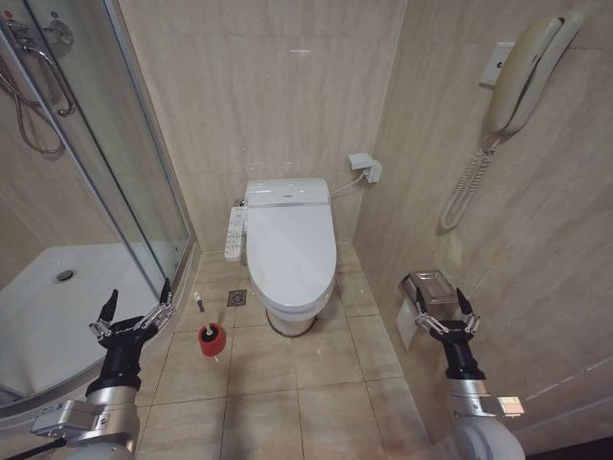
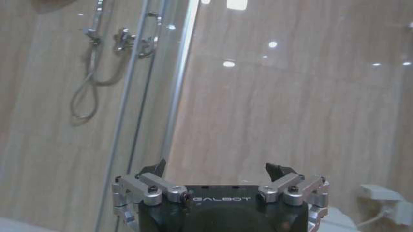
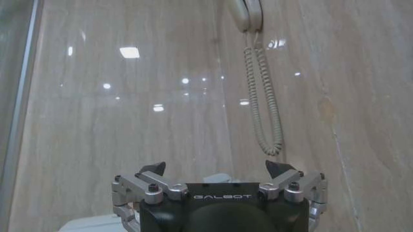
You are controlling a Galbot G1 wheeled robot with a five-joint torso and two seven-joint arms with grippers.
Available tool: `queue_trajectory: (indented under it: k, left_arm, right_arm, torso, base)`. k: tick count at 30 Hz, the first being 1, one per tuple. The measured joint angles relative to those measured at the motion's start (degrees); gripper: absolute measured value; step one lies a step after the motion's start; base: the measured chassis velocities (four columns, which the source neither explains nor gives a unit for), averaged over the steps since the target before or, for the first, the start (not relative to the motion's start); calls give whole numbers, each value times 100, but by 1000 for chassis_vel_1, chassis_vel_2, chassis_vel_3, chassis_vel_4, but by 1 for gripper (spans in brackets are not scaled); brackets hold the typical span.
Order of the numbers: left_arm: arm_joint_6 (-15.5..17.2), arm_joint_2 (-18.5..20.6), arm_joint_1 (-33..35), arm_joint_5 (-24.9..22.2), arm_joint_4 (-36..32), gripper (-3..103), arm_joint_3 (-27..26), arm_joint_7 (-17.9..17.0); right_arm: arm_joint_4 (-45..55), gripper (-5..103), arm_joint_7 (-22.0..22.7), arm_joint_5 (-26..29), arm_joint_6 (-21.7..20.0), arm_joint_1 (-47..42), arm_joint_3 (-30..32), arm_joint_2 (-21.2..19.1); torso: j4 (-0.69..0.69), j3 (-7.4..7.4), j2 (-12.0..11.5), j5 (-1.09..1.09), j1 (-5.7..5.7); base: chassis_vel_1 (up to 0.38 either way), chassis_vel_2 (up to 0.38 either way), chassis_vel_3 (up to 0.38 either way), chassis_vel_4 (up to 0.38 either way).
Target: Open the toilet lid, clean the toilet bowl with a toilet brush, close the toilet lid, and flush.
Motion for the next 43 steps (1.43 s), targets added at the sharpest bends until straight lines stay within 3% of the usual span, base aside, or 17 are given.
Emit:
queue_trajectory:
  k: [6, 14, 22, 43]
  left_arm:
    - [-199, -218, -17, 352, 51, 100, 98, 556]
    - [-465, -624, 140, 600, 220, 100, 82, 782]
    - [-606, -810, 182, 675, 452, 100, 199, 826]
    - [-631, -796, 172, 689, 552, 100, 239, 774]
  right_arm:
    - [446, 100, 187, 67, -328, -203, -137, -255]
    - [577, 100, 115, 61, -414, -208, -253, -379]
    - [445, 100, 83, -42, -426, -150, -375, -388]
    - [425, 100, 26, -103, -458, -158, -394, -356]
  torso:
    - [-1, 0, 0, 0, 0]
    - [1, 0, 1, 0, 0]
    - [0, 0, 1, 0, 0]
    - [0, 0, 1, -1, 0]
  base:
    - [0, 0, 0, 0]
    - [0, 0, 0, 0]
    - [0, 0, 0, 0]
    - [0, 0, 0, 0]
